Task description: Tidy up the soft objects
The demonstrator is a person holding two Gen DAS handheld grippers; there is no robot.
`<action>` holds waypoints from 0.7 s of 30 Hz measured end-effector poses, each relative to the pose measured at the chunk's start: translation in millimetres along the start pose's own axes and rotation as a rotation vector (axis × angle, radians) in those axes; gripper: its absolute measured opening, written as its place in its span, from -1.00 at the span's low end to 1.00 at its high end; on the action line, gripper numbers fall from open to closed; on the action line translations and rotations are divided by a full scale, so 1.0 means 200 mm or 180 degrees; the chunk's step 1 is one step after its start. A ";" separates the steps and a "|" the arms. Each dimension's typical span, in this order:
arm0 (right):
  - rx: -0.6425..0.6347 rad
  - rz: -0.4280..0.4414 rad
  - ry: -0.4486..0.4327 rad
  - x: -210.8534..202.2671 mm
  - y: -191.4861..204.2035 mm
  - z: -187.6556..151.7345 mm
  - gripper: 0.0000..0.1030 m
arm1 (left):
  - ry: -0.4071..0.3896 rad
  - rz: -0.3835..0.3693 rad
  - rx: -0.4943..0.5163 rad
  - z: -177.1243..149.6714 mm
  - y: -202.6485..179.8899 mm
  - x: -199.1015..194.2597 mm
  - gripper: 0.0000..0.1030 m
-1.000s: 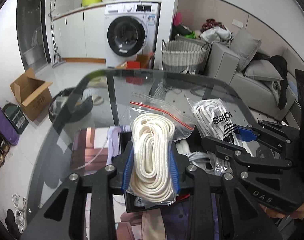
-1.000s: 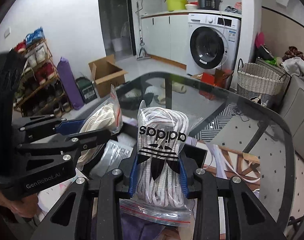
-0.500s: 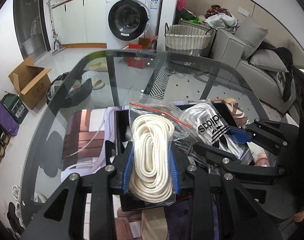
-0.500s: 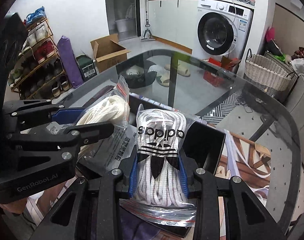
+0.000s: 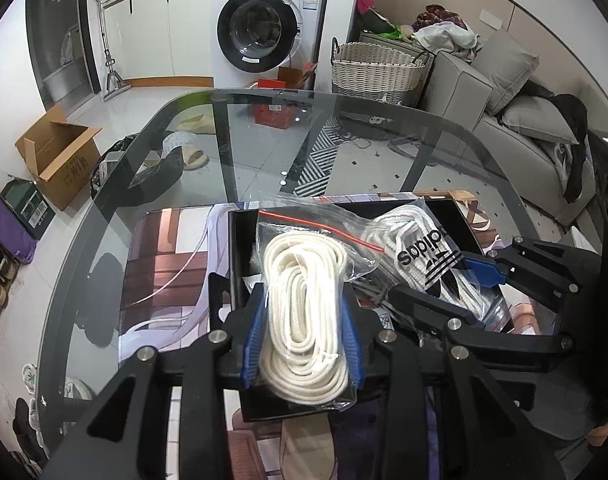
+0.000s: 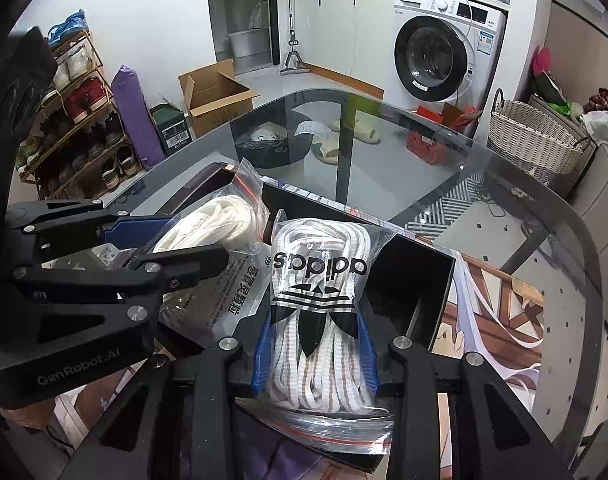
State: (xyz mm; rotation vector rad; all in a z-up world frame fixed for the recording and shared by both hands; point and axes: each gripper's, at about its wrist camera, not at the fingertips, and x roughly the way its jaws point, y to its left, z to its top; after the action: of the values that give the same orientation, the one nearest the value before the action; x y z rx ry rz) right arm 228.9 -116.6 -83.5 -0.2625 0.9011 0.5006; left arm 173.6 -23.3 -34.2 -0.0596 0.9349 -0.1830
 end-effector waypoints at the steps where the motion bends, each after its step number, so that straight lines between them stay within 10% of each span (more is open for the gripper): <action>1: 0.0013 0.0006 0.0001 -0.01 0.00 0.00 -0.28 | -0.0020 0.0019 0.0007 0.00 0.00 -0.01 -0.32; 21: 0.0291 -0.0001 -0.0904 -0.74 -0.01 -0.26 0.28 | -0.1379 0.0248 0.0259 -0.22 -0.11 -0.54 0.76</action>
State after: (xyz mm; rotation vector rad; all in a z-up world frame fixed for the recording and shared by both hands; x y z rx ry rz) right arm 117.0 -184.7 3.0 -0.1045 0.6452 0.4813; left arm 73.0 -23.6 29.1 0.0127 0.4963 -0.1285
